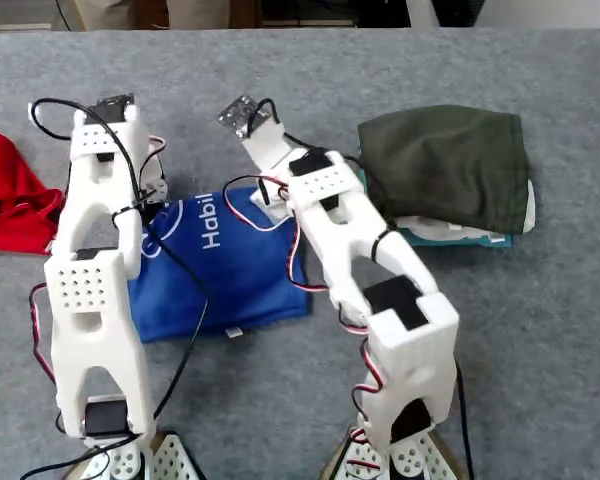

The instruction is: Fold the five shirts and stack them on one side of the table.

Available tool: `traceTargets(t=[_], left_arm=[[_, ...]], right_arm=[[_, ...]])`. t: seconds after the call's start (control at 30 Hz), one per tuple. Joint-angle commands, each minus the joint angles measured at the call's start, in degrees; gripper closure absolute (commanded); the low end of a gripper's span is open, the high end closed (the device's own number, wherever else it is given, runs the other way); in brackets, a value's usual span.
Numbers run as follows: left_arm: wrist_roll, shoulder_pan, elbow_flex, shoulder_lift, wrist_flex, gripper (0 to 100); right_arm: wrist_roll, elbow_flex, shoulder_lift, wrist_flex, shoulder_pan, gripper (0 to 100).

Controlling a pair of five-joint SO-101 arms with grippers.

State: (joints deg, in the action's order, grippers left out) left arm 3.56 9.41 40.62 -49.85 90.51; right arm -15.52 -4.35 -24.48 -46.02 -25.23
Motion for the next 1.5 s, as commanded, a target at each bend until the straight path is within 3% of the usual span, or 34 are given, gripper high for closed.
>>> traceTargets(t=[0.0,0.2,0.4,0.53,0.73,0.77,0.9,1.2,1.47], left_arm=[[3.16,4.40,4.75,-2.68,-0.88,98],[3.34,11.25,17.76,-5.76,3.87,98],[3.34,11.60,26.20,-6.90,9.58,98],[3.34,11.52,27.52,-6.02,10.20,98],[-2.29,12.22,26.90,-0.48,10.29,98],[-3.52,12.22,26.90,1.19,10.29,98],[-9.05,12.22,21.63,10.95,10.46,98],[-17.58,12.13,-7.47,38.55,10.20,98],[-17.76,12.22,-27.96,50.07,9.67,98]], right_arm=[[0.26,4.88,-0.48,0.53,1.36,99.6],[0.09,11.74,-3.21,0.44,3.21,99.6],[0.26,16.40,-6.20,-3.69,2.86,99.7],[0.26,26.07,-6.11,-18.11,3.03,99.7],[-0.09,46.02,-6.11,-54.86,1.54,99.6],[0.44,47.52,-6.11,-56.79,1.01,99.7],[1.14,37.76,1.80,-56.44,0.75,99.7],[2.64,-3.65,30.20,-52.92,-8.04,99.6],[29.01,-22.11,36.00,-32.62,-14.64,99.1]])
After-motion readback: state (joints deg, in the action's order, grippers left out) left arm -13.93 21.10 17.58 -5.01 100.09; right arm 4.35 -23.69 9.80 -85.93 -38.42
